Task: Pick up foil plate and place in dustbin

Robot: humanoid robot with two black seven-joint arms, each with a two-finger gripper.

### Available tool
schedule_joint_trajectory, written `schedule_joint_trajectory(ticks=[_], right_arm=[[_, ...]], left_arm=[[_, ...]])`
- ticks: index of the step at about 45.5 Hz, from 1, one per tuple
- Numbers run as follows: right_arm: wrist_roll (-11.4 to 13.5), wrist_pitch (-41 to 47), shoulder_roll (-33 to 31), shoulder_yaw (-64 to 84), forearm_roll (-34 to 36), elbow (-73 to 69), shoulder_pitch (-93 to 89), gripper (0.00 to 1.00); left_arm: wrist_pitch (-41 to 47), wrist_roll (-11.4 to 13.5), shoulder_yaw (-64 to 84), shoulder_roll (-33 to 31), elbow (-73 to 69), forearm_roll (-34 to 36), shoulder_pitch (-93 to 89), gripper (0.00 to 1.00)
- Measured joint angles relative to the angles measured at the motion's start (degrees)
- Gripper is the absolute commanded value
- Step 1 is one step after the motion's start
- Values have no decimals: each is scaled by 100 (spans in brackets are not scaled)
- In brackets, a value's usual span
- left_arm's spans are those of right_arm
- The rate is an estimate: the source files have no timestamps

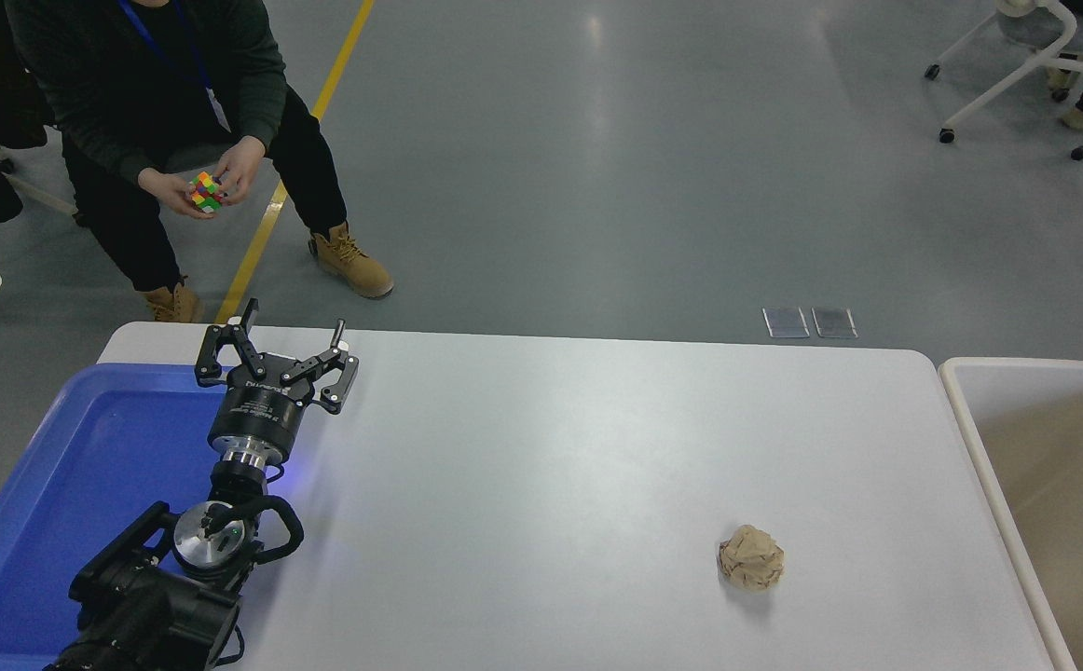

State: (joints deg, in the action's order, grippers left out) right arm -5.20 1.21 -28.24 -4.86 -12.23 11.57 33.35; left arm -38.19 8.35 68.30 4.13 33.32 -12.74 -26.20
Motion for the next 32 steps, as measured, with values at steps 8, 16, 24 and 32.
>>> schedule_joint_trajectory(ticks=[8,16,24,32], right_arm=[[0,-78,141,-301,71,31,-148,0],[1,-114,251,-438,136,41,-226,0],[1,-127,354,-498,168,42,-265,16],[1,-157,484,-549,221,42,-283,100]], left_arm=[[2,0,1,0,0,0,-2,99],[3,0,1,0,-1,0,-6,99],[4,0,0,0,-1,0,-7,99],[5,0,-1,0,-1,0,-7,99]])
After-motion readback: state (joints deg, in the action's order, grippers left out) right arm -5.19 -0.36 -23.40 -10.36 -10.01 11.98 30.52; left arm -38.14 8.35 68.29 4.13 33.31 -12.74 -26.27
